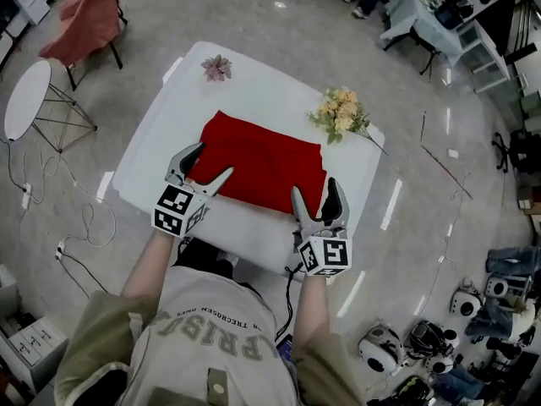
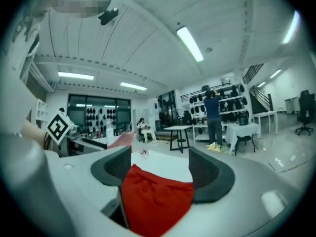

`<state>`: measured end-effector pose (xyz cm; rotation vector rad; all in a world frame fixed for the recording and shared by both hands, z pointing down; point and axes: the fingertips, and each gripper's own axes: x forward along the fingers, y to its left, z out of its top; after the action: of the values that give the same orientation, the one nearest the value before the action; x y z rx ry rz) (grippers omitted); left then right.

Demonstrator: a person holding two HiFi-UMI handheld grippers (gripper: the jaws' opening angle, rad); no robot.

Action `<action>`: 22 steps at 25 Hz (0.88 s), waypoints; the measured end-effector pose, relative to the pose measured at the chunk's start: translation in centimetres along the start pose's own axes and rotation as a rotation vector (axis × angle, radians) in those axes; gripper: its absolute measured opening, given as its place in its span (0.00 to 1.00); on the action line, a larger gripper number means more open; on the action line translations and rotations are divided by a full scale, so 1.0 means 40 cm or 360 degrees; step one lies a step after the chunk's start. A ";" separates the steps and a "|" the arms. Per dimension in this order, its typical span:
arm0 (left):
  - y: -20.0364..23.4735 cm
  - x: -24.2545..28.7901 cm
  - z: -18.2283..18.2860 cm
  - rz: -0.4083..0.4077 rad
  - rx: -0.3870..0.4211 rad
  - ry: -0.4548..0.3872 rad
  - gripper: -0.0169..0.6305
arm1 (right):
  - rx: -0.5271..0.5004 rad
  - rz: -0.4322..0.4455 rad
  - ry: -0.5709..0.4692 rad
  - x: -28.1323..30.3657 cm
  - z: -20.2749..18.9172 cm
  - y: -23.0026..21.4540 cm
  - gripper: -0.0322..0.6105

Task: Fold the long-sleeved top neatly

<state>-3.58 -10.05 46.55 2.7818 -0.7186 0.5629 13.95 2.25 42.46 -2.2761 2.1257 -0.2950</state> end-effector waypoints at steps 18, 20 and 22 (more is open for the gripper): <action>-0.217 -0.262 0.109 0.0299 0.0005 -0.0575 0.05 | -0.0242 -0.0296 -0.0321 -0.240 0.142 0.182 0.05; -0.230 -0.277 0.115 0.0303 0.0035 -0.0598 0.05 | -0.0257 -0.0298 -0.0336 -0.251 0.150 0.192 0.05; -0.236 -0.287 0.124 0.0306 0.0060 -0.0618 0.05 | -0.0285 -0.0286 -0.0350 -0.255 0.159 0.203 0.05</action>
<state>-6.59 1.42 36.30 2.9077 -1.0709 0.0604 6.25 10.96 33.80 -2.4665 1.9151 0.1454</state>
